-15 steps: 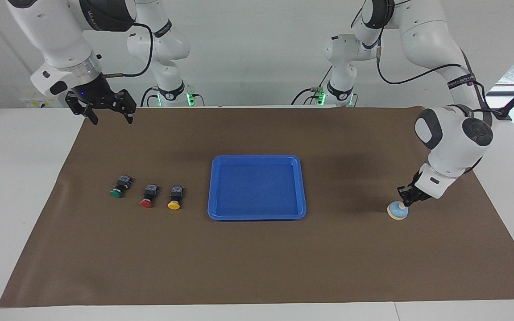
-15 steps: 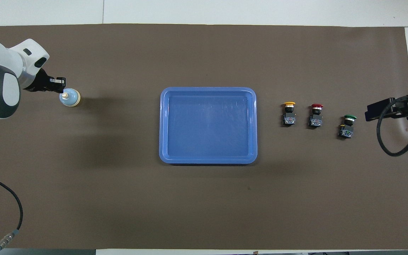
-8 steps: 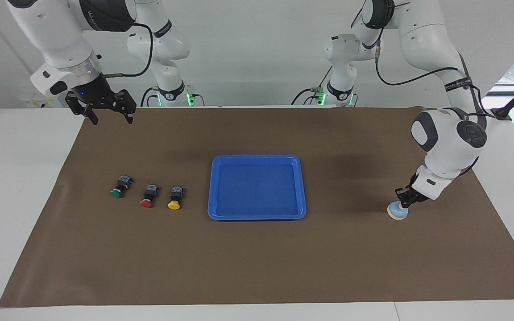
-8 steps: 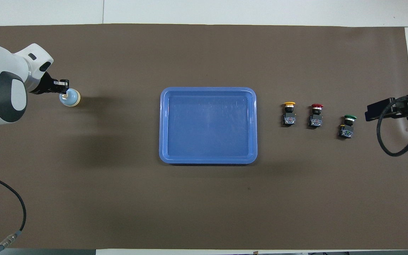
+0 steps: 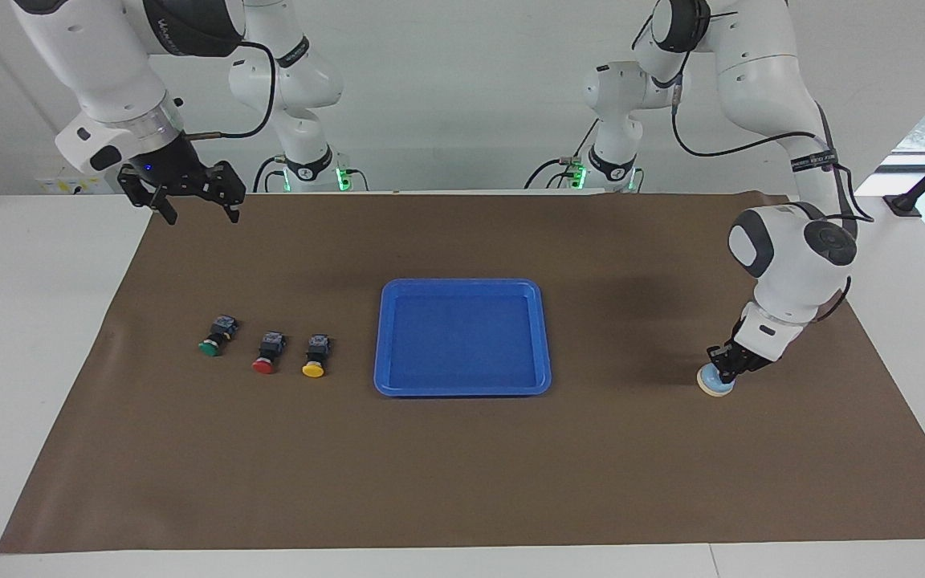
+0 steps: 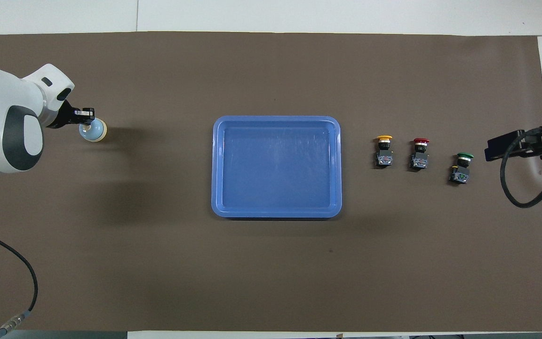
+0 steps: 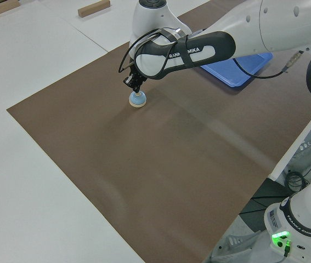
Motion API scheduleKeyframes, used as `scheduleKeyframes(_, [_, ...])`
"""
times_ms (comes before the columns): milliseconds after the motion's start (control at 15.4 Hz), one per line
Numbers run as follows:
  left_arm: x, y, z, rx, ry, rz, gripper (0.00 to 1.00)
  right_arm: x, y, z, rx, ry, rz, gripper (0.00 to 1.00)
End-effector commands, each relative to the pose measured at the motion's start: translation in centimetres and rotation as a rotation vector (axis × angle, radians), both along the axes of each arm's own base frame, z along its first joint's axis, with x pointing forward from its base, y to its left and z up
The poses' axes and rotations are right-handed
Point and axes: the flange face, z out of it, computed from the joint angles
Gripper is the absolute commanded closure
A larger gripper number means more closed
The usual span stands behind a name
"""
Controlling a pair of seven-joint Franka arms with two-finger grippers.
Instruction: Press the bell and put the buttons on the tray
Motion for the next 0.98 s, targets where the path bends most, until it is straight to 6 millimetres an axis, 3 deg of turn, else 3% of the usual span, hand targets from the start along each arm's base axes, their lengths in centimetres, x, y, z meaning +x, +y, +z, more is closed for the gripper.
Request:
scheduleKeyframes(0, [0.2, 1.6, 4.3, 0.008, 0.072, 0.023, 1.0, -0.2, -0.5, 0.3, -0.013, 0.002, -0.017, 0.0])
scheduleKeyframes(65, [-0.4, 1.6, 6.9, 0.007, 0.077, 0.026, 1.0, -0.2, -0.4, 0.3, -0.013, 0.002, -0.016, 0.0])
scheduleKeyframes(260, [-4.7, 3.3, 16.3, 0.007, 0.1, 0.047, 1.0, -0.2, -0.4, 0.3, -0.013, 0.002, -0.014, 0.0])
scheduleKeyframes(325, [-6.1, 3.3, 18.9, 0.007, 0.1, 0.046, 0.91, -0.2, -0.4, 0.3, -0.013, 0.003, -0.016, 0.0])
scheduleKeyframes(456, [-9.0, 3.0, 23.3, 0.007, 0.098, 0.044, 0.25, -0.2, -0.4, 0.3, -0.015, 0.002, -0.014, 0.0])
scheduleKeyframes(521, [-10.3, 2.9, 24.8, 0.005, 0.107, 0.044, 0.05, -0.2, -0.2, 0.3, -0.013, 0.003, -0.014, 0.0])
scheduleKeyframes(586, [-11.7, 2.3, 26.4, 0.006, 0.114, 0.034, 0.0, -0.3, -0.3, 0.2, -0.014, 0.005, -0.019, 0.0])
scheduleKeyframes(781, [-14.6, 1.3, 29.2, 0.007, 0.137, 0.017, 0.0, -0.6, -0.3, -0.1, -0.012, 0.012, -0.017, 0.0])
scheduleKeyframes(911, [-15.2, 0.5, 30.1, 0.009, 0.117, 0.007, 0.0, -1.0, 0.6, -0.8, -0.013, 0.014, -0.005, 0.0])
